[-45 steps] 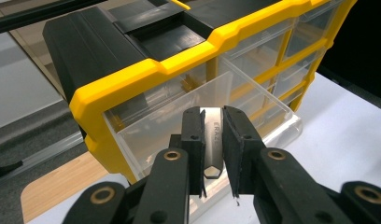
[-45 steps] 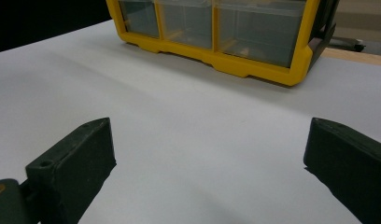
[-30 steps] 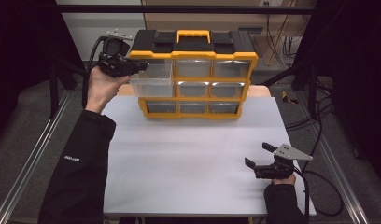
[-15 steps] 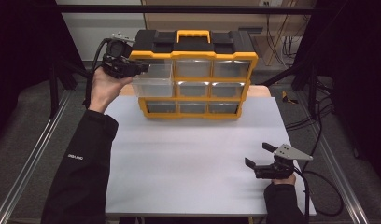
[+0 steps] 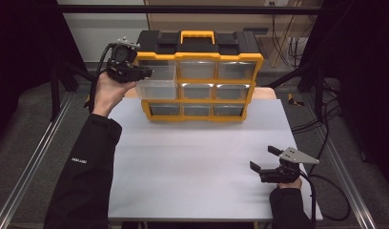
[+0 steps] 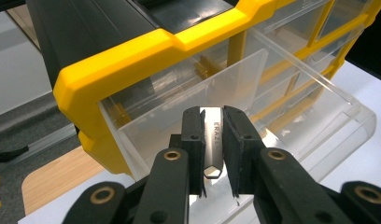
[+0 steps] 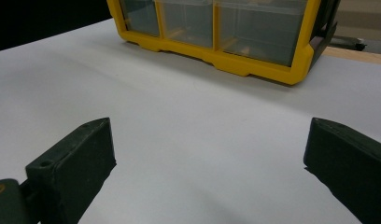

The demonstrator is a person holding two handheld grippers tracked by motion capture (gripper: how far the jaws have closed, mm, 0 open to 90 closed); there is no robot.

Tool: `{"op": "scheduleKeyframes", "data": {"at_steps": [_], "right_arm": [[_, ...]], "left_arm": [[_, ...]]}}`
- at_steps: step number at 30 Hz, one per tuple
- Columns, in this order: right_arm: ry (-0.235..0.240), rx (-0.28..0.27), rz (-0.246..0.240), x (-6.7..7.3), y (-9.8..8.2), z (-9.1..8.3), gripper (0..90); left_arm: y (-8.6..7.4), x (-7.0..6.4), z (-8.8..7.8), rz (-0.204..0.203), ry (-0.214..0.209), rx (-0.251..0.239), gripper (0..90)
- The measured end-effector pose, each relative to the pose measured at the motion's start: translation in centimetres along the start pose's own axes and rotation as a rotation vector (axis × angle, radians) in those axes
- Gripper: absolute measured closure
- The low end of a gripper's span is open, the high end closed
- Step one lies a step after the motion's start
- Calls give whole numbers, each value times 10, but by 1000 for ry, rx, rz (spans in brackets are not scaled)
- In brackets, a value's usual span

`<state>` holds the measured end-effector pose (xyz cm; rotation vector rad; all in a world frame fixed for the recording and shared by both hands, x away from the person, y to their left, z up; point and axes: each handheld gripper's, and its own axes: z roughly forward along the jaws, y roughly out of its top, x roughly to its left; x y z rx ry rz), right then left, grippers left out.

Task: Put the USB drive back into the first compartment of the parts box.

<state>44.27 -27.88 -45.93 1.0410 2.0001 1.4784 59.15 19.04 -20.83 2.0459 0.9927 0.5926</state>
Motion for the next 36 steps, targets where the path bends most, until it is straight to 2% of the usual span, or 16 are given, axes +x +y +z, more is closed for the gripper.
{"op": "scheduleKeyframes", "data": {"at_steps": [6, 12, 24, 26, 28, 33, 36], "right_arm": [[2, -1, 0, 0, 0, 0, 22], [1, -2, -1, 0, 0, 0, 22], [0, -4, -3, 0, 0, 0, 22], [-1, -4, -5, 0, 0, 0, 22], [0, -2, -2, 0, 0, 0, 22], [-1, -3, -4, 0, 0, 0, 22], [-2, -4, -6, 0, 0, 0, 22]], "left_arm": [[-2, 0, 2, -5, 5, 4, 777], [-4, 2, 1, -13, 7, -20, 756], [-5, -2, -19, -21, -13, -93, 404], [-7, -3, -23, -17, -30, -114, 355], [-8, -5, -27, -19, -23, -141, 297], [-15, -7, -35, -20, -41, -171, 202], [-19, -8, -36, -21, -47, -167, 139]]}}
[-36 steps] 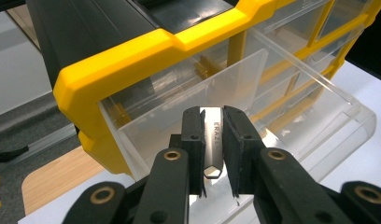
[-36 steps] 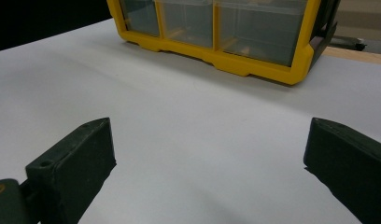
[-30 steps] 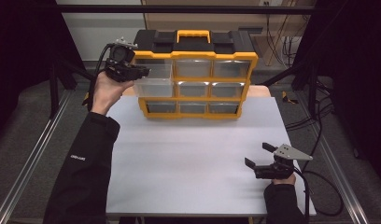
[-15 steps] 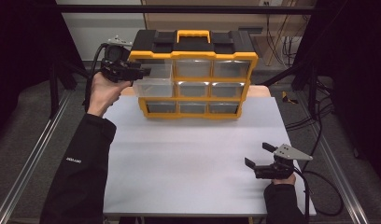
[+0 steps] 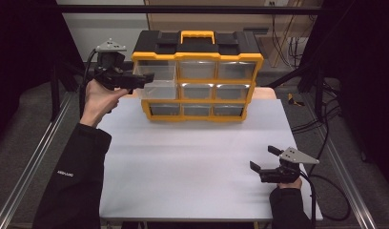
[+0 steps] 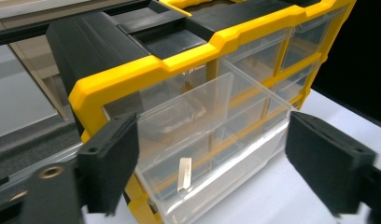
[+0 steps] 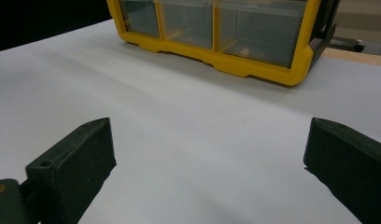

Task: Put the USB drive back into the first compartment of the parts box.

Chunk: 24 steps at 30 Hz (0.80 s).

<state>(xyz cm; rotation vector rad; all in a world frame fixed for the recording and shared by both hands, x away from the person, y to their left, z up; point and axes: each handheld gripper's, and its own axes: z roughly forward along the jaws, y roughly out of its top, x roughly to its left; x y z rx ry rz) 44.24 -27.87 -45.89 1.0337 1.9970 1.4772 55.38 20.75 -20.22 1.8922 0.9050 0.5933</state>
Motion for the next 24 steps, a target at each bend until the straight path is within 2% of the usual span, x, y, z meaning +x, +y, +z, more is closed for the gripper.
{"op": "scheduleKeyframes", "data": {"at_steps": [2, 8, 24], "right_arm": [[1, 1, 2, 0, 0, 0, 22], [2, 2, 1, 0, 0, 1, 22], [4, 1, -1, 0, 0, 1, 22]], "left_arm": [[-3, -1, -2, 0, 8, -3, 91], [-11, -4, -7, 18, -4, -25, 41], [-31, -19, -19, 62, -43, -49, 29]]}}
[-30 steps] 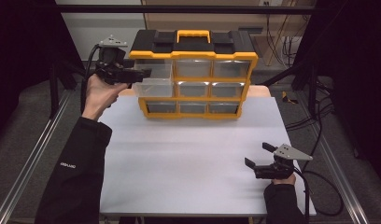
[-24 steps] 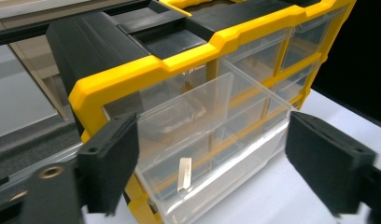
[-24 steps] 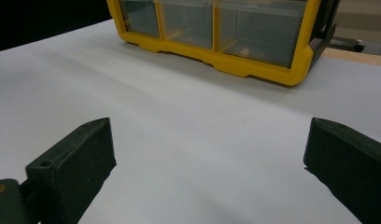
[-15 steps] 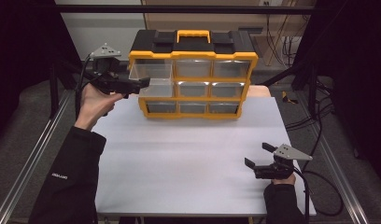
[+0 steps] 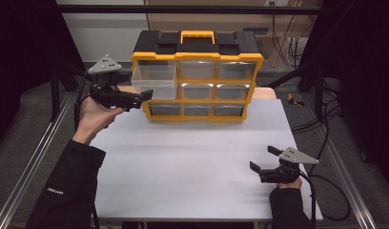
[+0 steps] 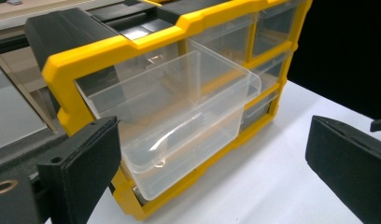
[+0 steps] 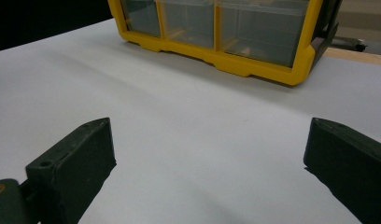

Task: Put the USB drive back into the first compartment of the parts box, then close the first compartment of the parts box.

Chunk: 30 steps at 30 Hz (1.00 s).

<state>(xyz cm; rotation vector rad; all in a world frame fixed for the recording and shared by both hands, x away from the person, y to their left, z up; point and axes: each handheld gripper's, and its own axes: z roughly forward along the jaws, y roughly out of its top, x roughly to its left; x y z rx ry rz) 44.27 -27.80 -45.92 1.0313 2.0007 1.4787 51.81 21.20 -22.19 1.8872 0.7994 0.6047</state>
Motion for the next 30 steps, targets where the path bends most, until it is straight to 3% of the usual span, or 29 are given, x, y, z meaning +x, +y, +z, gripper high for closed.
{"op": "scheduleKeyframes", "data": {"at_steps": [17, 30], "right_arm": [[-3, 4, -1, 0, 0, 1, 22], [0, 4, 0, 0, 0, 1, 22]], "left_arm": [[-23, -8, 1, 10, -33, -12, 27], [-29, -19, 5, 19, -49, -18, 34]]}}
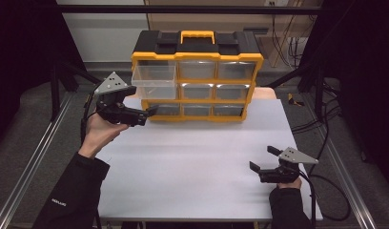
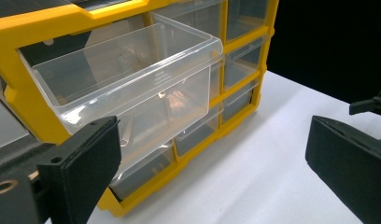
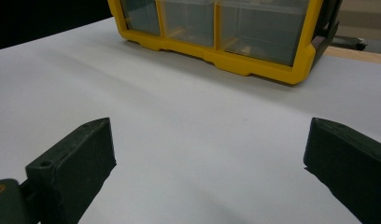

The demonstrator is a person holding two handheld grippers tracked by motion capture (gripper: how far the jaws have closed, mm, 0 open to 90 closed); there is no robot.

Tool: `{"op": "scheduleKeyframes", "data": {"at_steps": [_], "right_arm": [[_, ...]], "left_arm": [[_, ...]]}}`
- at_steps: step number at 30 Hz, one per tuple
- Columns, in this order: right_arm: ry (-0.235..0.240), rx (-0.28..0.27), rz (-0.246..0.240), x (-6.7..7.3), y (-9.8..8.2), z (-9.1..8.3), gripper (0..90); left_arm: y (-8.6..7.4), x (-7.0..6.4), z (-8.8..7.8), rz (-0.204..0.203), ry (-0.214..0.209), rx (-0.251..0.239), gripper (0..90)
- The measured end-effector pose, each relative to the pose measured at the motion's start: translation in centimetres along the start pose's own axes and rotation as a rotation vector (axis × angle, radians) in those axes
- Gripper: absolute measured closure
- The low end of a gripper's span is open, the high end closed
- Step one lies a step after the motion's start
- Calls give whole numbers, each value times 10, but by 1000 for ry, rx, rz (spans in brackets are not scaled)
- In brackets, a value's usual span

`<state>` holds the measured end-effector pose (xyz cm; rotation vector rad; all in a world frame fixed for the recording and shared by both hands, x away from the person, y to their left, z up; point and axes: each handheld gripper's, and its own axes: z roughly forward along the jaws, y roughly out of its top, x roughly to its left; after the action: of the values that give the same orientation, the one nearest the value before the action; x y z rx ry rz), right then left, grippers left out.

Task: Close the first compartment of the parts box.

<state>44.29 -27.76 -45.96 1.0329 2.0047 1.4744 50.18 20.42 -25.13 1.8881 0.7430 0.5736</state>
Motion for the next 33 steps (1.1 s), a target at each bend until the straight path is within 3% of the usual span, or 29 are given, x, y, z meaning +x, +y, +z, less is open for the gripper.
{"op": "scheduleKeyframes", "data": {"at_steps": [8, 20, 33], "right_arm": [[0, -4, 1, 0, 0, 0, 22], [0, -2, 0, -1, 0, -1, 22], [3, 0, 2, 0, 0, -1, 22]], "left_arm": [[-3, -3, 4, 4, 0, 10, 99], [-8, -7, 12, 1, 15, 40, 354], [-12, -1, 18, -4, 39, 57, 603]]}}
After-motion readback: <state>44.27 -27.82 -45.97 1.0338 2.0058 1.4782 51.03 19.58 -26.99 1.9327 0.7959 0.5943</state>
